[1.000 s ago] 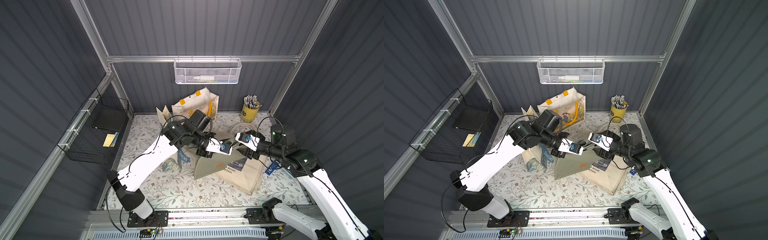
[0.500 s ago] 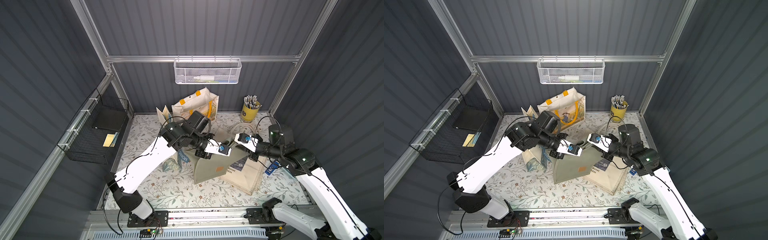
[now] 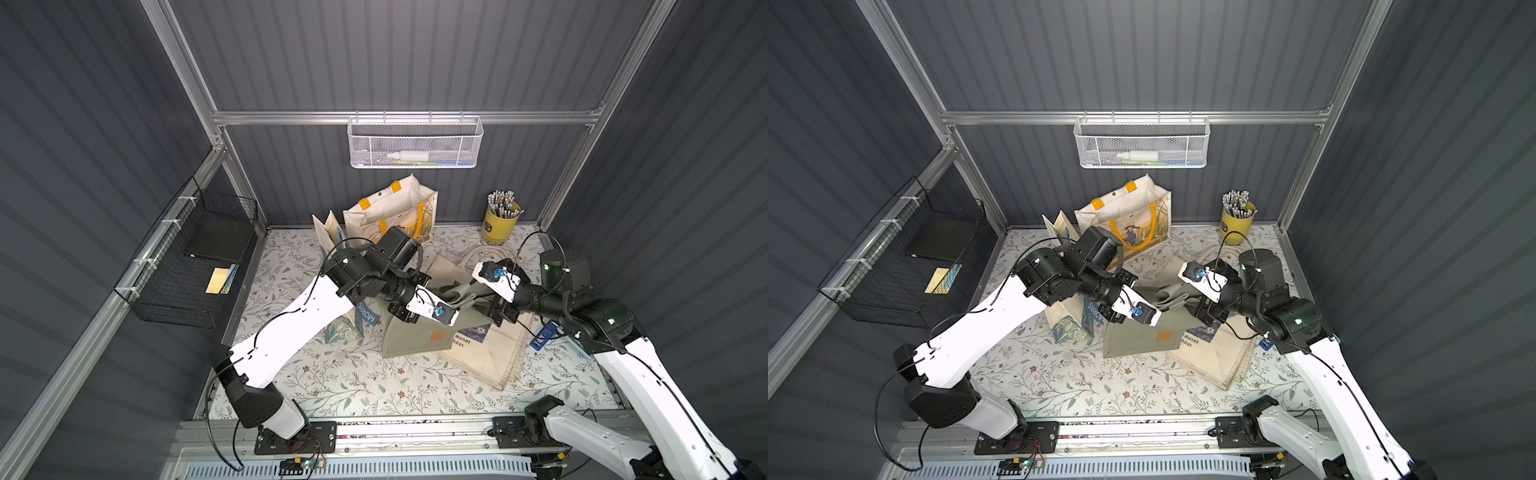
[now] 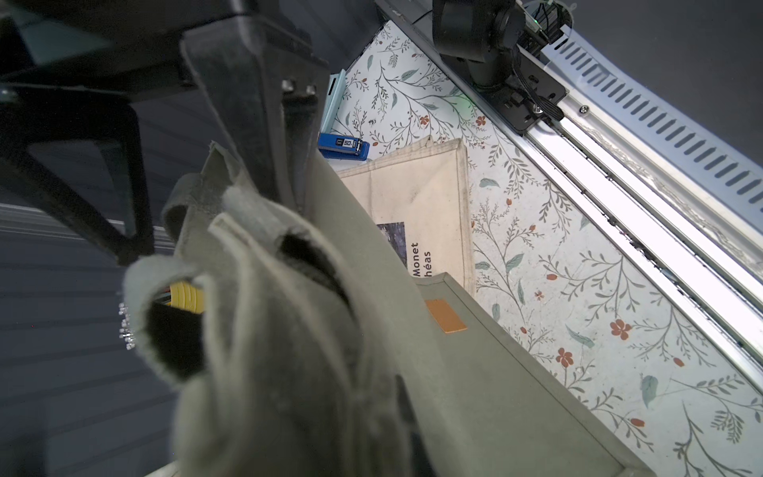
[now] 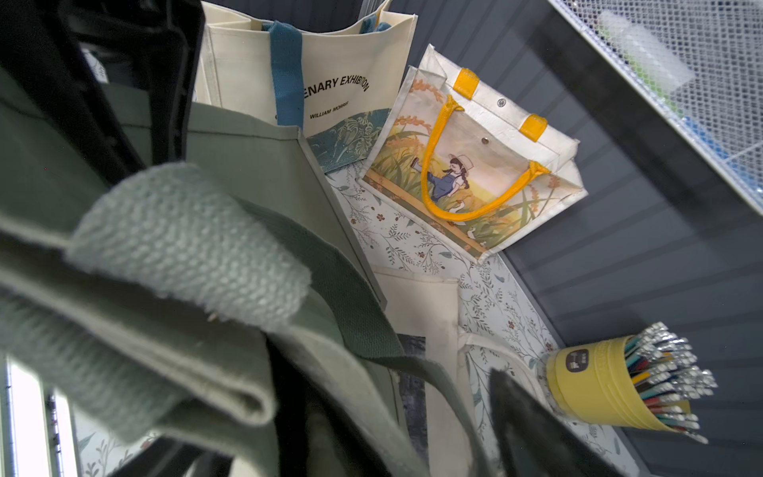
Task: Put away the canvas bag
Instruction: Press the canvas bag.
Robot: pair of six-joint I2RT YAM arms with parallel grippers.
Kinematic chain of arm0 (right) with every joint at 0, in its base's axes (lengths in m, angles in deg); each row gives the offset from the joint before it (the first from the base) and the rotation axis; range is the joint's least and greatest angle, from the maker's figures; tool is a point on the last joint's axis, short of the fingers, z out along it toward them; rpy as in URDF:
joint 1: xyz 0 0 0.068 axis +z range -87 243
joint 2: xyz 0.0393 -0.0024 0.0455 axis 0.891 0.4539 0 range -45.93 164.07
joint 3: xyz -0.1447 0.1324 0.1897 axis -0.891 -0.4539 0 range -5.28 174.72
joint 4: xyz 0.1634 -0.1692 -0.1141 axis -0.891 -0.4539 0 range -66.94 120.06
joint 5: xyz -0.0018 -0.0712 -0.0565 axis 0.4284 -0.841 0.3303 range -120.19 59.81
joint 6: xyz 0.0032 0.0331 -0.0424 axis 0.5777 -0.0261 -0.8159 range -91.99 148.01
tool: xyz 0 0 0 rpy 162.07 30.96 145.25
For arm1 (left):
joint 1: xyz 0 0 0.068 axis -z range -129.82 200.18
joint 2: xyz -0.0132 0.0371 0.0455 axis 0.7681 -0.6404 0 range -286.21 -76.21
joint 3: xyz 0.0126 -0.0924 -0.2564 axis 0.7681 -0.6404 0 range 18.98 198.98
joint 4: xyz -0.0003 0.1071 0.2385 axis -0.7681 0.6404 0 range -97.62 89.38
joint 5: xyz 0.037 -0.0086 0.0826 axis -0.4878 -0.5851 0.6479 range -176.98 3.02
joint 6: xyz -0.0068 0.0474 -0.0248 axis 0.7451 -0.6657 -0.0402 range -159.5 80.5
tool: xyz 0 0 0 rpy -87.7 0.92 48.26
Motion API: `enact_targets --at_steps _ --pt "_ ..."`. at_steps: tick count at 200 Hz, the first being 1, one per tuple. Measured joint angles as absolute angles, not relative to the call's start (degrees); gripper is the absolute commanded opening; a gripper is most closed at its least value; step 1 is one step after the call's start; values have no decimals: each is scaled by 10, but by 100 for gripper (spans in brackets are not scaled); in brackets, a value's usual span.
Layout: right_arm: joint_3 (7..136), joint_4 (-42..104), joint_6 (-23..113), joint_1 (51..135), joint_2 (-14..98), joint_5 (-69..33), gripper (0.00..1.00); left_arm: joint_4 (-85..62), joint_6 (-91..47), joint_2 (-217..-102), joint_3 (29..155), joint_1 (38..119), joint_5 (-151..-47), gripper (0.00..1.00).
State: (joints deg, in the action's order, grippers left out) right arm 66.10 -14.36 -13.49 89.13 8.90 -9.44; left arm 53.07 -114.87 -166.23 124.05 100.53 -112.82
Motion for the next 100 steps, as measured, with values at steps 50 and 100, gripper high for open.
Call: enact_targets --at_steps 50,100 --pt "661 -163 -121 894 87 -74 90 543 -1199 -1662 1241 1005 -1136 0" --pt "652 -184 -123 909 87 -56 40 540 -1218 -1663 1241 1005 -1137 0"
